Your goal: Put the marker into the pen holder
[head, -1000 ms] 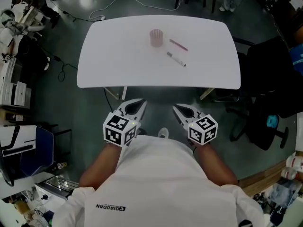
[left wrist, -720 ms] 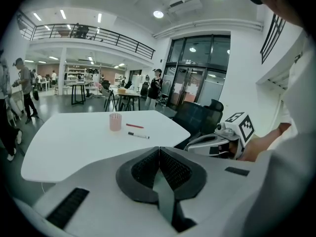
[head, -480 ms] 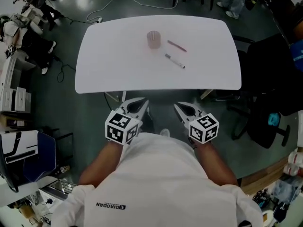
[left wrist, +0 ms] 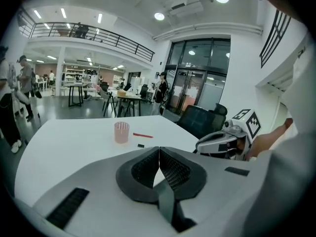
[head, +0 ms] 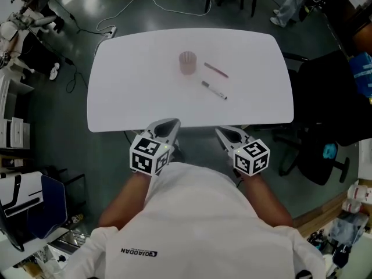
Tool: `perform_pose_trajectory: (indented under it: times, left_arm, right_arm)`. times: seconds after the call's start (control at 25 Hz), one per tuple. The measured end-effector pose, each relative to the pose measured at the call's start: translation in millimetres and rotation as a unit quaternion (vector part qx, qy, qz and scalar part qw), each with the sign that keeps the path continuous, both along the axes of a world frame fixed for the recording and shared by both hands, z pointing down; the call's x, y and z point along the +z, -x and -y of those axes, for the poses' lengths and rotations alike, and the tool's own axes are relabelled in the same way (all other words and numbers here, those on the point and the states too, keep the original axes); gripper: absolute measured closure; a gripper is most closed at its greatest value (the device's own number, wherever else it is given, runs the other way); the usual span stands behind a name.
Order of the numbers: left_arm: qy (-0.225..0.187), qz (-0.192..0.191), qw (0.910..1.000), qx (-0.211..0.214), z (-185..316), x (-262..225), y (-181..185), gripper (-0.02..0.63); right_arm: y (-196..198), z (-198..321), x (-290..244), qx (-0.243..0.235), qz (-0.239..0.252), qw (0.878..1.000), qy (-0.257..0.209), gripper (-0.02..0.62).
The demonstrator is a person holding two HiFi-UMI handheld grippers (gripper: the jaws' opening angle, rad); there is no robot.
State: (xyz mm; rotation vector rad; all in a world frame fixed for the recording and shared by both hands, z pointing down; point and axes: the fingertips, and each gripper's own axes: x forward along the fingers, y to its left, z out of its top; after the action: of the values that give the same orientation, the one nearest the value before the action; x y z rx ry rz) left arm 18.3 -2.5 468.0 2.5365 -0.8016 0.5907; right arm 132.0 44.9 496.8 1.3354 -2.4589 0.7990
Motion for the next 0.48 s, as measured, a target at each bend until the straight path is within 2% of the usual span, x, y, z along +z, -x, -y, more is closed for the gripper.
perform_pose_trajectory:
  times: [0.24, 0.48]
  left_arm:
    - [-0.004, -0.004, 1.0, -0.004, 70, 2, 20, 0.577]
    - [0.001, 0.0, 1.0, 0.008, 118, 8, 41, 0.577]
  right_arm:
    - [17, 73, -8, -0.002, -0.02, 1.0, -0.012, 0.577]
    - [24, 132, 4, -0.007, -0.079, 0.997, 0.002, 0.577]
